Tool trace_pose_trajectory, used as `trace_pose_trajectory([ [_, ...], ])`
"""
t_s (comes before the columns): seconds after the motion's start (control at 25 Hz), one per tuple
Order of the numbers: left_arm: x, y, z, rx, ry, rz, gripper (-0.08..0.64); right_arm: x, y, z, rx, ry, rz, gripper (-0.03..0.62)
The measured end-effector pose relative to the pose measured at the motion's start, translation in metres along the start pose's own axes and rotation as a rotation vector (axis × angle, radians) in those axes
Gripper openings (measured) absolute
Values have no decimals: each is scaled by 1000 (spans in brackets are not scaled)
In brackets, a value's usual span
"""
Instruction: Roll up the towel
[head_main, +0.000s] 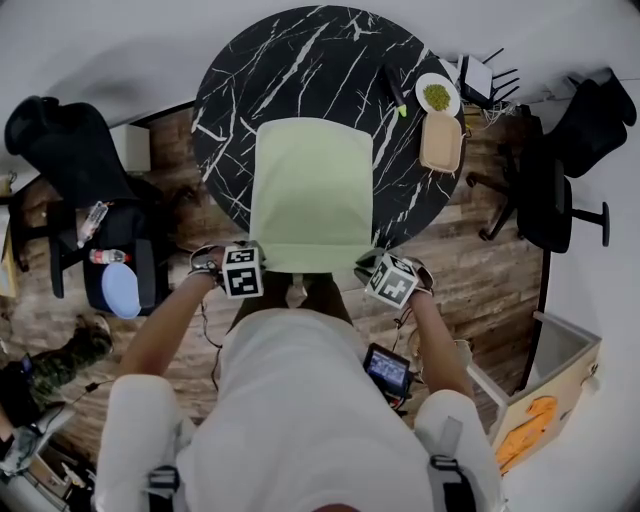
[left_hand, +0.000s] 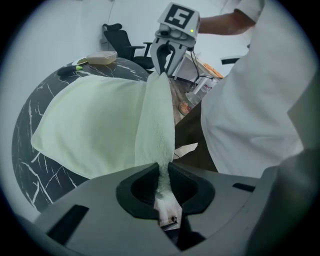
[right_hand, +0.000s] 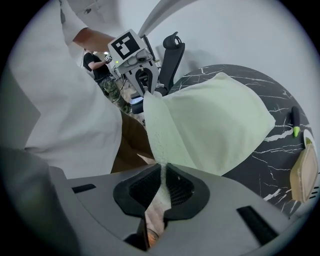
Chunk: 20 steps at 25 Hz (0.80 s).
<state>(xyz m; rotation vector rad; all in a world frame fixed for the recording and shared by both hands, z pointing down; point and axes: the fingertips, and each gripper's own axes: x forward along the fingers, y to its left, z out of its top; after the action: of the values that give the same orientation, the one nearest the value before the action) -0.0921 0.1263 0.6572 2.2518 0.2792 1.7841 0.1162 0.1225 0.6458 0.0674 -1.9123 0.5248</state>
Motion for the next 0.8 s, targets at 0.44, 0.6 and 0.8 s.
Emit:
trace_pose_trajectory([
  [0.44,-6,72,4,-84,-15,44,49,0,-60,20,88,-12,-3,28],
  [0.6,0,89,1,-123,15,63,49,8,-85,25,92,0,-102,28],
  [0.8,10,104,1,-151,10,156,52,21,-102,22,48,15,-236,31],
])
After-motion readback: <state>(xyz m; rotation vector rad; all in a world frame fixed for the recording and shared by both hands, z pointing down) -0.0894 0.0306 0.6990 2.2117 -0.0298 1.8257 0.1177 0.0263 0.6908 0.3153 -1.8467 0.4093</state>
